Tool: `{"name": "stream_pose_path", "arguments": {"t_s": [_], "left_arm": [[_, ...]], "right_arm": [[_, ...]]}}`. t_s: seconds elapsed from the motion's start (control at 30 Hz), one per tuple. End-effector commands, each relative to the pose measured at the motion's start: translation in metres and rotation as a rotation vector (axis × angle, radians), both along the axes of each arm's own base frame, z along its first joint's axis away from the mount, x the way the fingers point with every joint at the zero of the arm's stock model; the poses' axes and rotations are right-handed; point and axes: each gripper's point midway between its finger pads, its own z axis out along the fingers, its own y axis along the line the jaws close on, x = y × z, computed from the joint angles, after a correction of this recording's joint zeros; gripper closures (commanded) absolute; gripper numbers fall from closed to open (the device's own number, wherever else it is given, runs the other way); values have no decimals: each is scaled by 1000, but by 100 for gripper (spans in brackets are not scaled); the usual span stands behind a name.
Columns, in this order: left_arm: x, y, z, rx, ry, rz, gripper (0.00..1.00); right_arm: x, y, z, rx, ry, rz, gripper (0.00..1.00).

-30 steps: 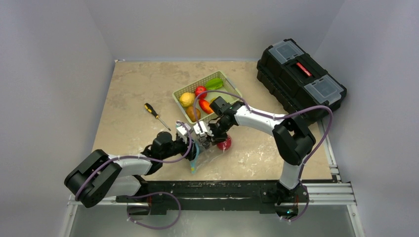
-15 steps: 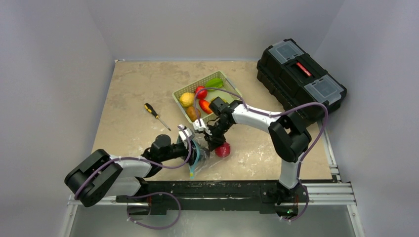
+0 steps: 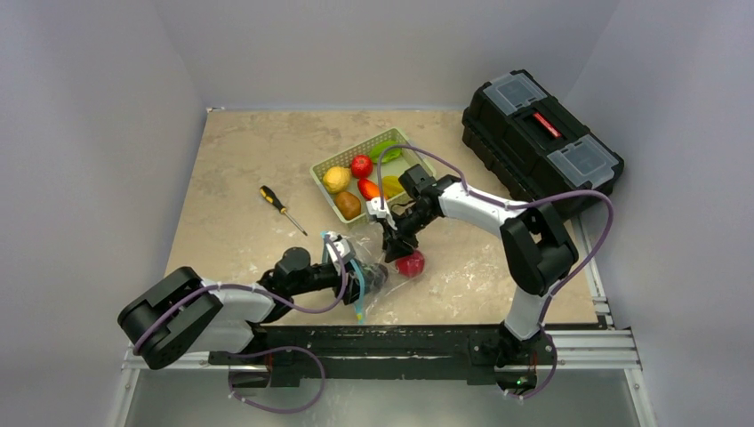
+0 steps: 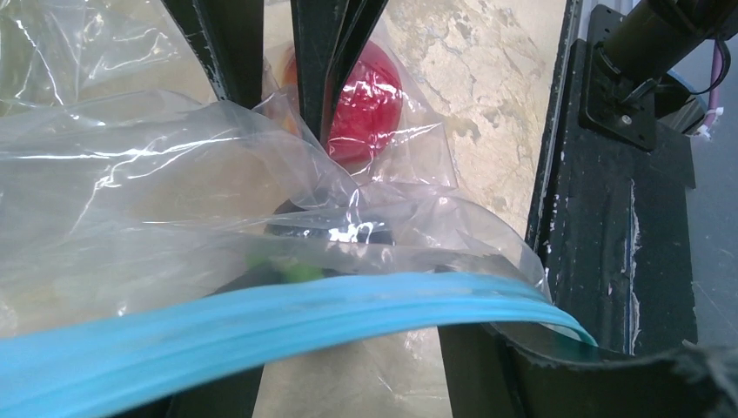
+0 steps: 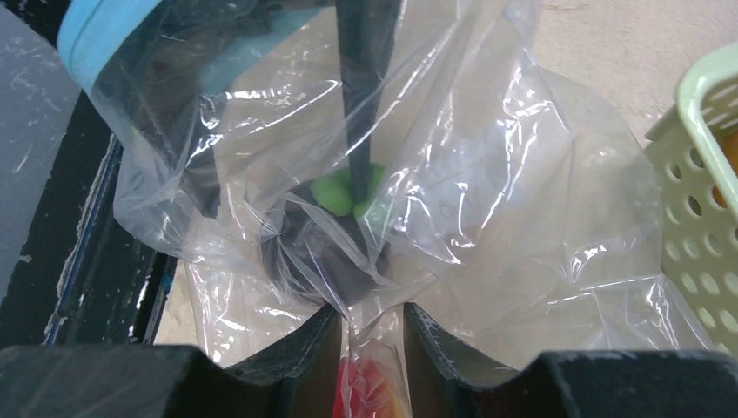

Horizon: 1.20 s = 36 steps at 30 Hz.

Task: Open the zip-top bag and remove the fake food
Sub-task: Pick up the fake fruit from the zipper food storage bag.

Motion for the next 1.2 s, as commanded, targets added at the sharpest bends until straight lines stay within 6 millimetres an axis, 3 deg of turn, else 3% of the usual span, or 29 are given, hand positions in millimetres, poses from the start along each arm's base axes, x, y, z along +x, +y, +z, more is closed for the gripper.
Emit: {"name": "stream_pose_path", "arguments": {"t_s": [0.0, 0.13, 0.33, 0.47, 0.87, 1.07, 1.17], "left_arm": [[3, -8, 5, 15, -71, -11, 34], [6, -9, 0, 51, -112, 19, 31], [9, -15, -2, 66, -165, 46, 29], [12, -23, 3, 72, -213, 60, 27], [21, -34, -9, 133, -209, 97, 28], [24, -28, -21, 184, -183, 125, 37], [25, -25, -22, 210, -180, 131, 54]], "right_arm": [[-19, 3, 10, 78, 32, 77, 66], [-19, 4, 1, 51, 86, 65, 69], [-6, 8, -7, -2, 103, -42, 83], [-4, 10, -12, -26, 144, -88, 85], [-13, 13, -17, -37, 247, -75, 87], [-11, 11, -16, -46, 221, -72, 89], [-8, 9, -16, -54, 200, -72, 90]]}}
